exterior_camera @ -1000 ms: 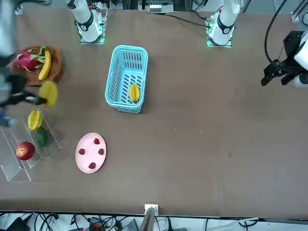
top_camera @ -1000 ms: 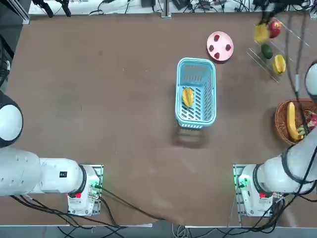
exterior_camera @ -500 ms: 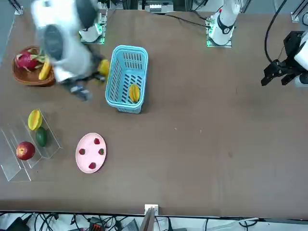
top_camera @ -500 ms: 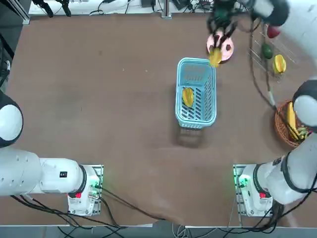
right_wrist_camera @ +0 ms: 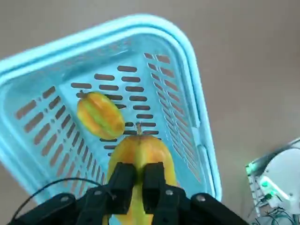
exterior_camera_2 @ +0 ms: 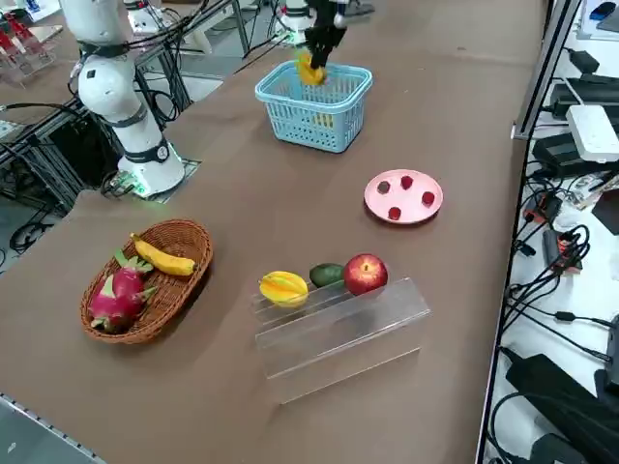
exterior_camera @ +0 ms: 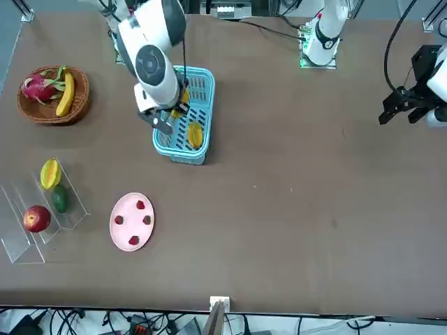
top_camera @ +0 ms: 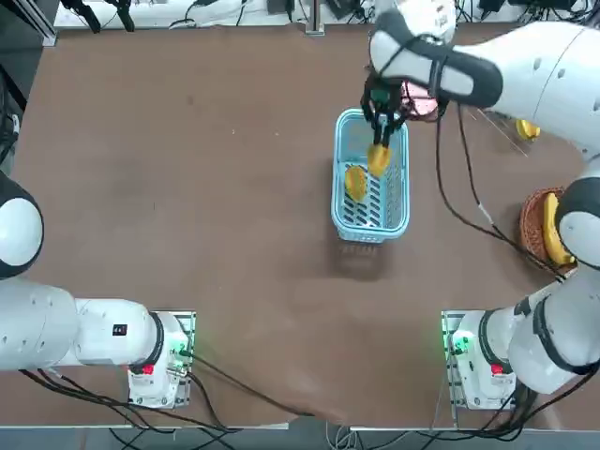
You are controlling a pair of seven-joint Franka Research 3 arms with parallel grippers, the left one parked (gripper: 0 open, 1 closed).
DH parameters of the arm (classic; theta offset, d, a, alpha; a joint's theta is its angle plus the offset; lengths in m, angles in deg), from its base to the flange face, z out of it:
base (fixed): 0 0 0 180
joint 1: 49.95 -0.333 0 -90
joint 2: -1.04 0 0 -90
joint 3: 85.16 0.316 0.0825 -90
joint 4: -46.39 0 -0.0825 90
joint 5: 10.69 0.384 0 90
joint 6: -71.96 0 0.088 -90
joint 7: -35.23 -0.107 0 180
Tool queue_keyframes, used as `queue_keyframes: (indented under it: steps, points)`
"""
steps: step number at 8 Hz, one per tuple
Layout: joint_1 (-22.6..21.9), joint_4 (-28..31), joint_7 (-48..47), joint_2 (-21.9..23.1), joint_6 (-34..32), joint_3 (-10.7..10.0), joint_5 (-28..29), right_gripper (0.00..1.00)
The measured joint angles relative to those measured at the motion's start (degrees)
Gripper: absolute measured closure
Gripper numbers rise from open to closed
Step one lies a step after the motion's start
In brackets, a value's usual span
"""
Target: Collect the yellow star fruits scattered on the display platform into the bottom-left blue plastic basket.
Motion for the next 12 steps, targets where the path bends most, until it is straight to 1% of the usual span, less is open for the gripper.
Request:
queue_keyframes:
  steps: [1, 3, 4, 5, 6, 7, 9, 10, 11, 12]
  points:
    - [-0.1, 1.4, 0.0, 0.8, 0.3, -0.1, 0.0, 0.67]
    - [-0.2, 1.6, 0.1, 3.0, 0.1, -0.5, 0.0, 0.31]
    - [0.0, 1.5, 0.4, 4.5, -0.3, -1.3, 0.0, 0.13]
    - [0.7, 1.2, 2.4, 6.2, -1.6, -2.5, -0.2, 0.00]
    - [2.8, 0.5, 6.9, 7.6, -4.0, -3.9, -1.2, 0.00]
    - [5.9, 0.0, 12.8, 8.7, -5.8, -5.4, -3.5, 0.00]
    - [13.6, -0.3, 27.1, 9.3, -6.2, -8.8, -8.1, 0.00]
    - [18.0, -0.3, 35.9, 9.1, -5.5, -10.5, -10.3, 0.00]
    - [23.0, -0.3, 44.6, 8.8, -3.4, -11.7, -12.5, 0.00]
    - [28.5, -0.3, 52.6, 8.3, -0.3, -12.3, -13.9, 0.00]
